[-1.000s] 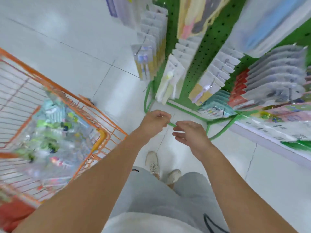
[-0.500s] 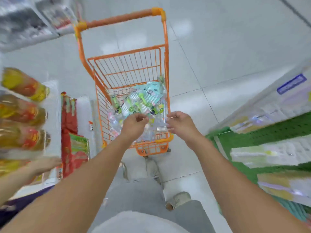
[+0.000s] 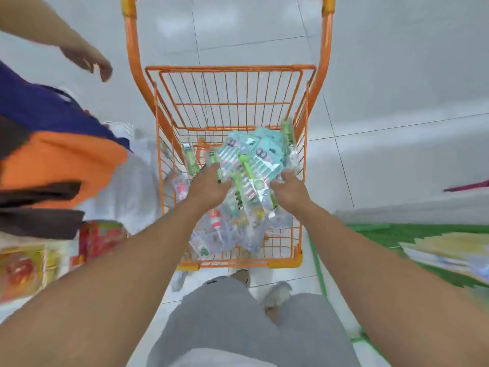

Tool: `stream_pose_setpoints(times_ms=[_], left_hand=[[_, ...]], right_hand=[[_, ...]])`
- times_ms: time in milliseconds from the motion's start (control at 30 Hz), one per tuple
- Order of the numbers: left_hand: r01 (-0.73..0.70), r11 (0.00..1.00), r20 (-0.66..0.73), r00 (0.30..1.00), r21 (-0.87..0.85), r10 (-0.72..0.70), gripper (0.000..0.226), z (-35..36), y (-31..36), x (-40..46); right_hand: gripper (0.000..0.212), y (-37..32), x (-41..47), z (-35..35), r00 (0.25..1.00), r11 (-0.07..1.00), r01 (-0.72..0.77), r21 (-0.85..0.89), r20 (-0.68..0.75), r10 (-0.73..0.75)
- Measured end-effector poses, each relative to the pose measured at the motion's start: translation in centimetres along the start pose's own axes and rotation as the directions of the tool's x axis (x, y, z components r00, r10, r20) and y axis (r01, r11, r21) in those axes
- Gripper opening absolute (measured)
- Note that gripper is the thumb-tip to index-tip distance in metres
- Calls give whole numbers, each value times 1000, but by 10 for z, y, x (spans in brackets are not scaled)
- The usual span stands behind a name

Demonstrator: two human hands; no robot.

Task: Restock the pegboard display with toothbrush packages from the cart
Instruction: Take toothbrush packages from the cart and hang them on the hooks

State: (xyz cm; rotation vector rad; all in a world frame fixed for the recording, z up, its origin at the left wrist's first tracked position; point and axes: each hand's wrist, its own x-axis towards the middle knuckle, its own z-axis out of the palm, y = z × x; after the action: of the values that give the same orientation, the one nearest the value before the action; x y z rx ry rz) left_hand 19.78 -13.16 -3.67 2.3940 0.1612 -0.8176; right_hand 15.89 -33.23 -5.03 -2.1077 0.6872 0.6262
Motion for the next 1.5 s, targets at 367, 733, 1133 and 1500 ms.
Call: stream_pose_setpoints(times_ms=[367, 733, 1133, 1500], left_hand=[[-117, 980, 48, 993, 164, 111, 58, 4, 22, 101], [37, 970, 172, 982, 241, -80, 68, 22, 22, 165], [11, 974, 255, 964, 226, -70, 106, 24, 27, 155], [-124, 991, 52, 991, -57, 127, 59, -36, 37, 114]], right_hand=[[36, -42, 42, -11, 942, 913, 194, -360, -191, -276], [44, -68, 138, -8, 970, 616, 243, -749, 196, -144], [59, -60, 125, 0, 979, 445, 202, -872, 199, -55], [44, -73, 79, -62, 950, 820, 311, -480, 140, -279]])
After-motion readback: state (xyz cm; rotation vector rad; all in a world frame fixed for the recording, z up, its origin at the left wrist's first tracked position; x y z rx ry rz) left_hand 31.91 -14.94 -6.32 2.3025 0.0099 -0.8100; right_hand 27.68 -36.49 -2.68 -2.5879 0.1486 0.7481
